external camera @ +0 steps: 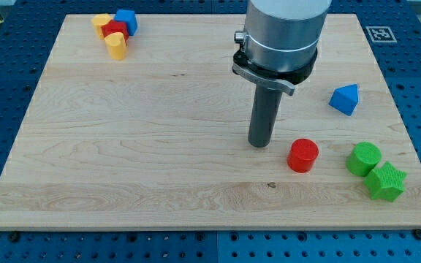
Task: Push red circle to the green circle
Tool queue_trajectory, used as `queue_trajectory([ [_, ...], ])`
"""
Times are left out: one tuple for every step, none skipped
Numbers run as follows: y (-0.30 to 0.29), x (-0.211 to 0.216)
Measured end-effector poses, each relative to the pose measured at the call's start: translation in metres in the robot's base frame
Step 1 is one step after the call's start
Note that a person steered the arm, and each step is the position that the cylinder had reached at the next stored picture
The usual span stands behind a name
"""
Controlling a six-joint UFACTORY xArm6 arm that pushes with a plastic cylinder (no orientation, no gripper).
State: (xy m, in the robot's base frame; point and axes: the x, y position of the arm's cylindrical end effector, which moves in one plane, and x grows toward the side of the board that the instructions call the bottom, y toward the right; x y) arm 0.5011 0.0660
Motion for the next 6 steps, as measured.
queue_trajectory([
  [0.0,0.0],
  [0.009,0.001],
  [0.021,0.012],
  [0.04,0.024],
  [0.067,0.027],
  [0.088,0.036],
])
